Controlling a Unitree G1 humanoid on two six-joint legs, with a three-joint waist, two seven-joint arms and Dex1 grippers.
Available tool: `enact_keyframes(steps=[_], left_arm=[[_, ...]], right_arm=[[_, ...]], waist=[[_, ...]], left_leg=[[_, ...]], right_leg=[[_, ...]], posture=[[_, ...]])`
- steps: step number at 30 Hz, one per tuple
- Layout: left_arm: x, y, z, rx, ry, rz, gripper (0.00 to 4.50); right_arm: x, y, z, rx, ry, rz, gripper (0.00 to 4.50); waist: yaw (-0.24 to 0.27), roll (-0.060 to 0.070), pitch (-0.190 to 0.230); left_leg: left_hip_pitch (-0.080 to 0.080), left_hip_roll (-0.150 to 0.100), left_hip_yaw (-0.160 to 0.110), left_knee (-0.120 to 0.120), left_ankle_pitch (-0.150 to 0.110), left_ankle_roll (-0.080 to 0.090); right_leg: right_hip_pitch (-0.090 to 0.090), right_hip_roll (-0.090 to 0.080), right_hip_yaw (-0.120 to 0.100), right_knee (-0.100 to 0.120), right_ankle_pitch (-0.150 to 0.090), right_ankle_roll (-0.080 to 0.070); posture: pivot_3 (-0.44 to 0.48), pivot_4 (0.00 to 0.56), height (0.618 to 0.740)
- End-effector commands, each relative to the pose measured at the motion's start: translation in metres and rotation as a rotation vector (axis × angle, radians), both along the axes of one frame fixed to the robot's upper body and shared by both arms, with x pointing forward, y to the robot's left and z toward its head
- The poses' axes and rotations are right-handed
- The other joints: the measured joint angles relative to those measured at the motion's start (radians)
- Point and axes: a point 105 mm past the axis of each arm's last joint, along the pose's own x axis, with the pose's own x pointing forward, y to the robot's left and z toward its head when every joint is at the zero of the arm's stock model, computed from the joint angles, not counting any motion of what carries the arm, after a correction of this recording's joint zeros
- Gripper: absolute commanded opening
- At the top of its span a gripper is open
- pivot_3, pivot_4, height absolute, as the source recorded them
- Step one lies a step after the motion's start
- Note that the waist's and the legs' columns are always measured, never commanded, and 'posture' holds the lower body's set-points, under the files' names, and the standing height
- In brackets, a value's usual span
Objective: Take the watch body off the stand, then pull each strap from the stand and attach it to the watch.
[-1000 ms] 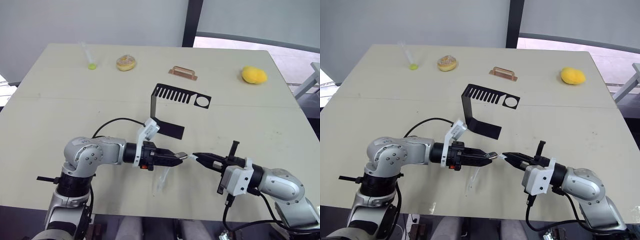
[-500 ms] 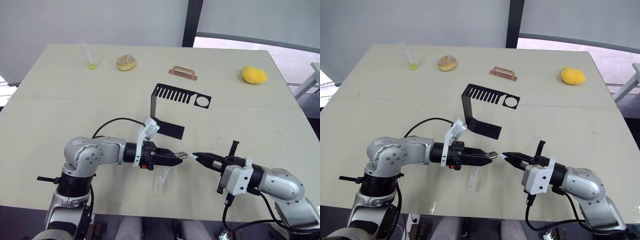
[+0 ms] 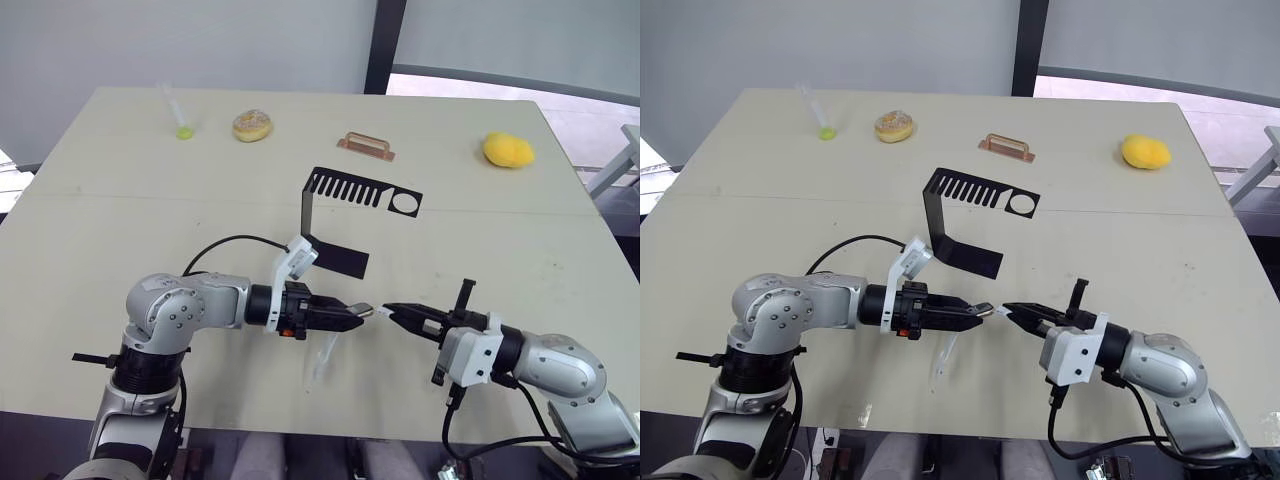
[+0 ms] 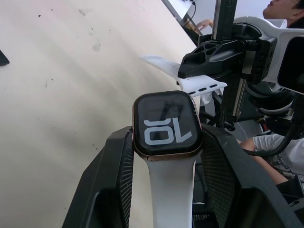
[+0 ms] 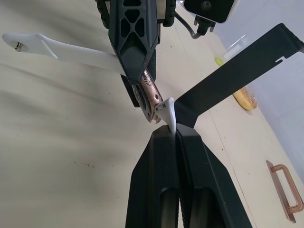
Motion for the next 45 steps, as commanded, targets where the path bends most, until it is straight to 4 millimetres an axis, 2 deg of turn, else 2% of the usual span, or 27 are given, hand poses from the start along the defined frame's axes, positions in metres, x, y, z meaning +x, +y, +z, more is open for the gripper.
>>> enact_keyframes(steps=[1, 45], left_arm=[[-0.0105, -0.0094, 0.0112, -0.05, -0.029, -0.067, 1.58], [-0.0145, -0.0119, 0.0108, -0.049, -0.023, -0.084, 1.58]], right_arm=[[-0.0096, 0.0109, 0.0097, 0.015, -0.036, 0.057, 0.0], [-0.01, 0.0081, 0.003, 0.014, -0.008, 0.045, 0.0]], waist=[[0.0, 0.0, 0.0], [0.0, 0.0, 0.0]], left_leg=[[0.0, 0.0, 0.0, 0.0, 0.0, 0.0], [0.0, 0.0, 0.0, 0.0, 0.0, 0.0]], right_leg=[[0.0, 0.0, 0.0, 0.0, 0.0, 0.0], [0.0, 0.0, 0.0, 0.0, 0.0, 0.0]], posture=[[0.0, 0.15, 0.74], [0.0, 0.15, 0.74]])
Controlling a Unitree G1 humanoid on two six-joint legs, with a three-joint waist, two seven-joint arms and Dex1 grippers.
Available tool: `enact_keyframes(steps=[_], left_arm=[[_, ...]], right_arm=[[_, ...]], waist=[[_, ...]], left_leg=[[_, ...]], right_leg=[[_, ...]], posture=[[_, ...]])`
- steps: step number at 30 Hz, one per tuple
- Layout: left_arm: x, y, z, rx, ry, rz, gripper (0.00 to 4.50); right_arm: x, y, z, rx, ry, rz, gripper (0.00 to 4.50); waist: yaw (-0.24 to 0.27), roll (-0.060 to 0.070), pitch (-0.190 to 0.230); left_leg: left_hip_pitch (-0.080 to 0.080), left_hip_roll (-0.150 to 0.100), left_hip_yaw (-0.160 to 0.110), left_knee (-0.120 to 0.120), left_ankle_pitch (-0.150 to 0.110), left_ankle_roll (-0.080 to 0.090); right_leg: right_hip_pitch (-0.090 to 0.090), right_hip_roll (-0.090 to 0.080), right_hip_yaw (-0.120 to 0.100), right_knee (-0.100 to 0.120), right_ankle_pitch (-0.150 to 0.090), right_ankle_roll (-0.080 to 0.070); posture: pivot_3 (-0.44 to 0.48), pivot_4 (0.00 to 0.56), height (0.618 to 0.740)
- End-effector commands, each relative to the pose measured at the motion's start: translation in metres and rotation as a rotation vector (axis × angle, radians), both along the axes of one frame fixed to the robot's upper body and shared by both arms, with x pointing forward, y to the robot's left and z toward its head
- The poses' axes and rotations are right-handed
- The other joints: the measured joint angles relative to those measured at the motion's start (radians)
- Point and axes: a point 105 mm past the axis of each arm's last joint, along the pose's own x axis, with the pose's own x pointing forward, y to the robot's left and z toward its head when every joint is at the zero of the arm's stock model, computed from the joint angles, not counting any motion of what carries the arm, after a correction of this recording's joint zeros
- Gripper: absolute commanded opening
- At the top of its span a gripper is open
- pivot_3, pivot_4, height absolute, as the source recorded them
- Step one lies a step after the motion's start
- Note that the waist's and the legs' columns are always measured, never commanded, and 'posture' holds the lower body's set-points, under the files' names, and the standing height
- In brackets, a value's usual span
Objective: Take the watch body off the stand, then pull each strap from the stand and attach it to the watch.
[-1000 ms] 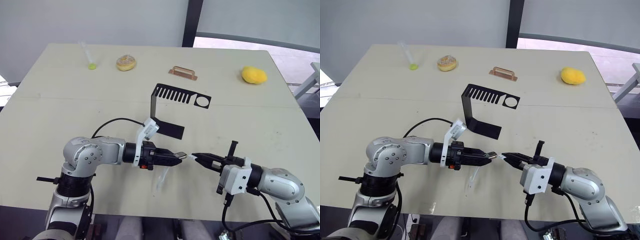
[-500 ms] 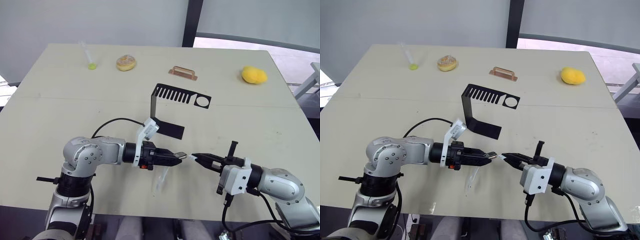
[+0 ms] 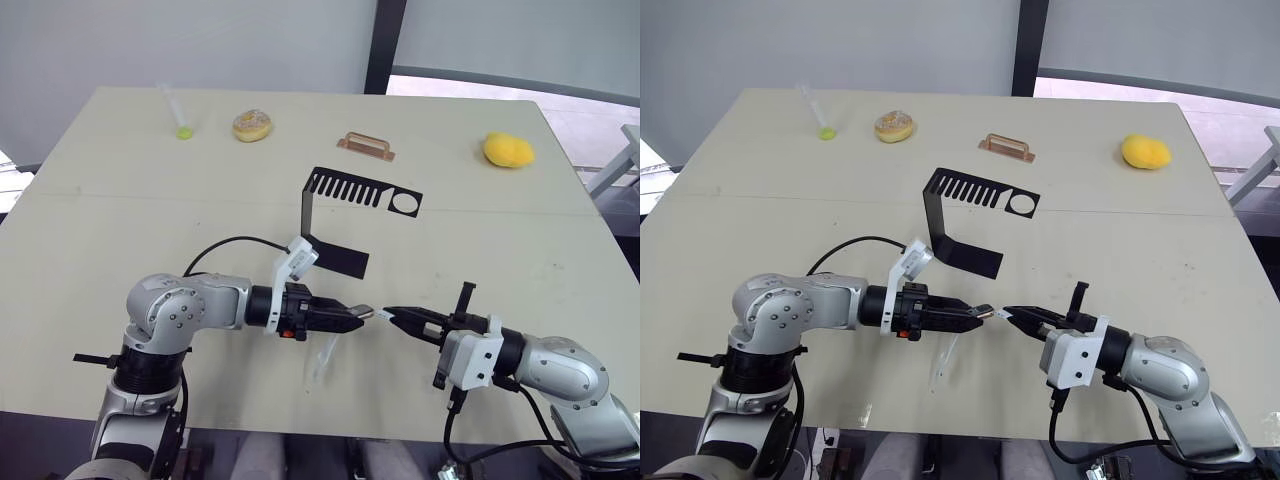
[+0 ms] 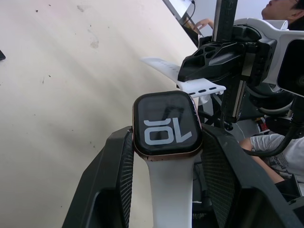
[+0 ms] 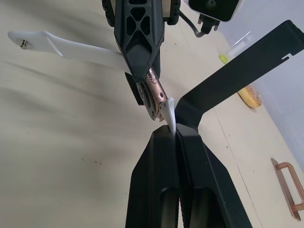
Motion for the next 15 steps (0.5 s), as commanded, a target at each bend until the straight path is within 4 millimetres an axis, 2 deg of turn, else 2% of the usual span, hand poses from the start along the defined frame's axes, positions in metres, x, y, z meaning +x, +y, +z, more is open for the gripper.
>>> enact_keyframes(steps=[1, 15], left_arm=[[-0.0131, -0.0112, 0.0119, -0.053, -0.038, -0.078, 1.58], [-0.0119, -0.01, 0.012, -0.053, -0.039, -0.065, 1.58]], right_arm=[[-0.0064, 0.0084, 0.0047, 0.024, -0.02, 0.043, 0.0], [-0.0092, 0.0044, 0.0034, 0.024, -0.014, 0.036, 0.0]], waist=[[0.0, 0.0, 0.0], [0.0, 0.0, 0.0]], left_leg=[[0.0, 0.0, 0.0, 0.0, 0.0, 0.0], [0.0, 0.0, 0.0, 0.0, 0.0, 0.0]], right_leg=[[0.0, 0.0, 0.0, 0.0, 0.0, 0.0], [0.0, 0.0, 0.0, 0.0, 0.0, 0.0]], posture=[[0.0, 0.15, 0.74], [0.0, 0.15, 0.74]])
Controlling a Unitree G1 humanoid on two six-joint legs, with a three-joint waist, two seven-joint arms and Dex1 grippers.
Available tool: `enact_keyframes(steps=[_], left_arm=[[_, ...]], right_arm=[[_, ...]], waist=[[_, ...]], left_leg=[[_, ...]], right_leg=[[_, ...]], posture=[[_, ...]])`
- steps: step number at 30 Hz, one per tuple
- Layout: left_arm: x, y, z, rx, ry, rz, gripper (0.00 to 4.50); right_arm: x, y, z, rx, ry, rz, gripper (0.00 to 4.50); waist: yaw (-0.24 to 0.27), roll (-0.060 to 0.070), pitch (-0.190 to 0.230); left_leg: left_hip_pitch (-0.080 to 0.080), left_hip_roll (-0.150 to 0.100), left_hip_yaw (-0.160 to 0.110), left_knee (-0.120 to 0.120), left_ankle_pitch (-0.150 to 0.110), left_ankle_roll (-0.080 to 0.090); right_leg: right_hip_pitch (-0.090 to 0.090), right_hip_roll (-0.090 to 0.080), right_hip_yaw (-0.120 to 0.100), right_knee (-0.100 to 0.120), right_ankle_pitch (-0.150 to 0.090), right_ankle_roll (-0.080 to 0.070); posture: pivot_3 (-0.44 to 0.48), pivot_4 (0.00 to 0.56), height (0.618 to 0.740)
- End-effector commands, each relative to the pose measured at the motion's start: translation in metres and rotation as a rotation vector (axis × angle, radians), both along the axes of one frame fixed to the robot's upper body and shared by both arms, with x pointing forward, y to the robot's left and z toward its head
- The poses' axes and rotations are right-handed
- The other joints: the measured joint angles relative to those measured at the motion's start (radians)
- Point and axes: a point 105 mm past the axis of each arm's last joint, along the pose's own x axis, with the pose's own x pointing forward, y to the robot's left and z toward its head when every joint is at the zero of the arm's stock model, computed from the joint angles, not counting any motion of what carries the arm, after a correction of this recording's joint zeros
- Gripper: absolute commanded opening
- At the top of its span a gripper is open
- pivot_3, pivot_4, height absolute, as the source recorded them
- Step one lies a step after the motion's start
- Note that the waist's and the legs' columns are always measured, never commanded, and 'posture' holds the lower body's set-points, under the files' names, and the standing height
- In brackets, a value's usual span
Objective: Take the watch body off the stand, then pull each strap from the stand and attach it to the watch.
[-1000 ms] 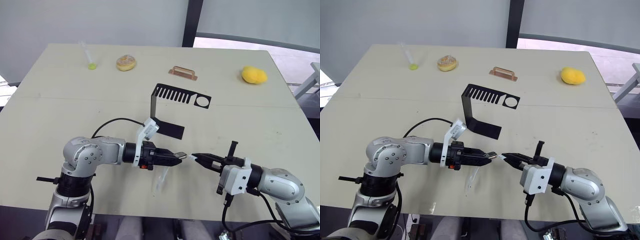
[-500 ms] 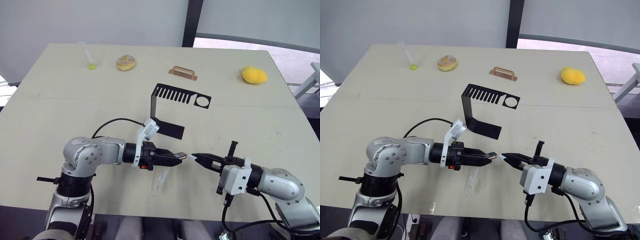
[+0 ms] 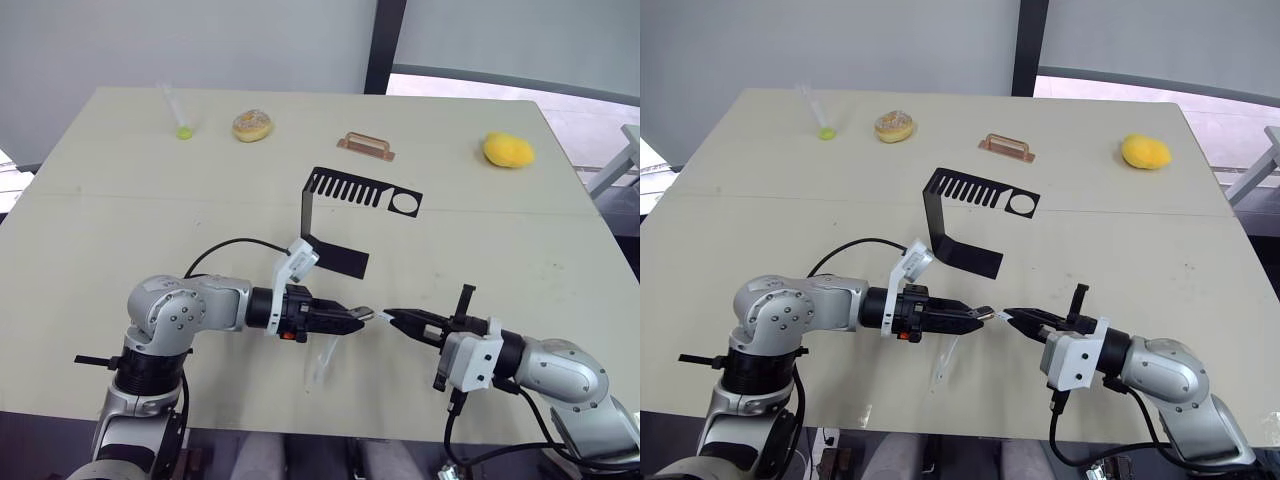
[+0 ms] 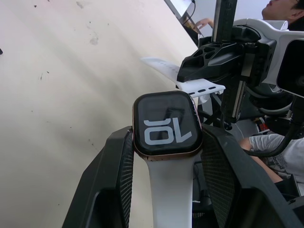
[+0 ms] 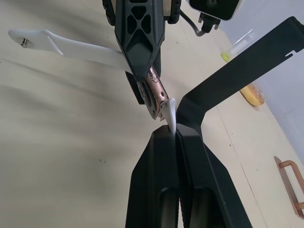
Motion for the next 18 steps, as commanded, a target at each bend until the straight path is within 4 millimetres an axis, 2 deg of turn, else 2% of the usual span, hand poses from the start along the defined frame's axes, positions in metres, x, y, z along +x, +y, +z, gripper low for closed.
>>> enact_keyframes(steps=[1, 18], left_arm=[[-0.0107, -0.0092, 0.0135, -0.052, -0.046, -0.067, 1.58], [-0.0112, -0.0106, 0.0126, -0.039, -0.05, -0.072, 1.58]], right_arm=[[-0.0071, 0.0056, 0.0069, 0.022, -0.031, 0.039, 0.0], [-0.0029, 0.009, 0.0104, 0.027, -0.057, 0.036, 0.0]], waist=[[0.0, 0.0, 0.0], [0.0, 0.0, 0.0]], left_leg=[[0.0, 0.0, 0.0, 0.0, 0.0, 0.0], [0.0, 0.0, 0.0, 0.0, 0.0, 0.0]], right_leg=[[0.0, 0.0, 0.0, 0.0, 0.0, 0.0], [0.0, 0.0, 0.0, 0.0, 0.0, 0.0]], posture=[[0.0, 0.15, 0.74], [0.0, 0.15, 0.74]])
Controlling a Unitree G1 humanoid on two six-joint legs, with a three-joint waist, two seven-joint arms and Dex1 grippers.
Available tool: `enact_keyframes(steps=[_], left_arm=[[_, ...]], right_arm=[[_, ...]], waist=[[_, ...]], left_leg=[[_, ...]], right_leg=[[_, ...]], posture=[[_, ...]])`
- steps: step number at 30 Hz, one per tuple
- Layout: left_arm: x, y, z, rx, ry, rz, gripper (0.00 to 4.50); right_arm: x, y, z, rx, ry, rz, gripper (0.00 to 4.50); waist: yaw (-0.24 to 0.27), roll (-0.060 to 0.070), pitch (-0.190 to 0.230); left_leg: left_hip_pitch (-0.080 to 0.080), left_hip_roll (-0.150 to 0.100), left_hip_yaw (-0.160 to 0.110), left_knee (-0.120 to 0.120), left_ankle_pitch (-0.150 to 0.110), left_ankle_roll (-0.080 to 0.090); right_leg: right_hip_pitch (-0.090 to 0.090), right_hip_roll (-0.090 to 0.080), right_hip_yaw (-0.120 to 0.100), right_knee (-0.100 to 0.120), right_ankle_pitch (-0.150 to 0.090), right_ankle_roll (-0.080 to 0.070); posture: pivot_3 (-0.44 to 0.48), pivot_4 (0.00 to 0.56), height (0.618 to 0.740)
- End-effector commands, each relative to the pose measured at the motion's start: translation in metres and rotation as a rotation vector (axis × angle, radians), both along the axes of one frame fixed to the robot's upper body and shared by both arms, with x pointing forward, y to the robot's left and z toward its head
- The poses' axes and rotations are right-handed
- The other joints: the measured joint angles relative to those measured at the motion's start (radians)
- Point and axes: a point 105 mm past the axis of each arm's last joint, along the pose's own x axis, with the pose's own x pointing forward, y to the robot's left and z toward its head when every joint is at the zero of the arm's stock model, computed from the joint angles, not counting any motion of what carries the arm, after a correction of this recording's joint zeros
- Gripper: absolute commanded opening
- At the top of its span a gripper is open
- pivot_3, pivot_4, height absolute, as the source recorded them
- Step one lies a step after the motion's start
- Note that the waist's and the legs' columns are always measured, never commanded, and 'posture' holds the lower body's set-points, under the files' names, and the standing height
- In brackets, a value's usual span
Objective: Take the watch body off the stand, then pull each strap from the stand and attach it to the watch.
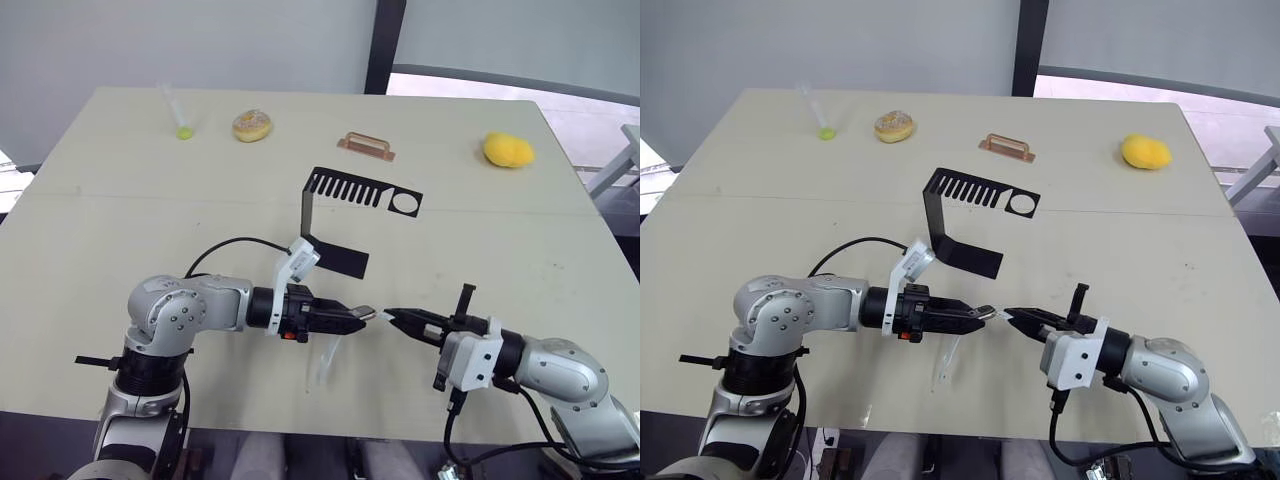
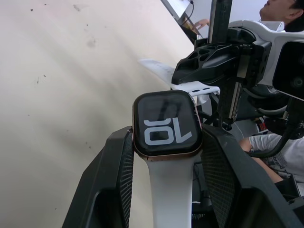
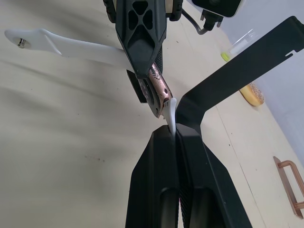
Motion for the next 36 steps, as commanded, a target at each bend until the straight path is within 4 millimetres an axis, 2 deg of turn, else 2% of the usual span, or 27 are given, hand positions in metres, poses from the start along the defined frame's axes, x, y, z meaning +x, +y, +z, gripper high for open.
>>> enact_keyframes(steps=[1, 36], left_arm=[[-0.0105, -0.0102, 0.0111, -0.035, -0.042, -0.069, 1.58], [-0.014, -0.0159, 0.0136, -0.028, -0.038, -0.089, 1.58]], right_arm=[[-0.0048, 0.0089, 0.0089, 0.034, -0.043, 0.037, 0.0], [0.0028, 0.0119, 0.0074, 0.006, -0.061, 0.031, 0.0]], waist=[[0.0, 0.0, 0.0], [0.0, 0.0, 0.0]], left_leg=[[0.0, 0.0, 0.0, 0.0, 0.0, 0.0], [0.0, 0.0, 0.0, 0.0, 0.0, 0.0]], right_leg=[[0.0, 0.0, 0.0, 0.0, 0.0, 0.0], [0.0, 0.0, 0.0, 0.0, 0.0, 0.0]], posture=[[0.0, 0.15, 0.74], [0.0, 0.15, 0.74]])
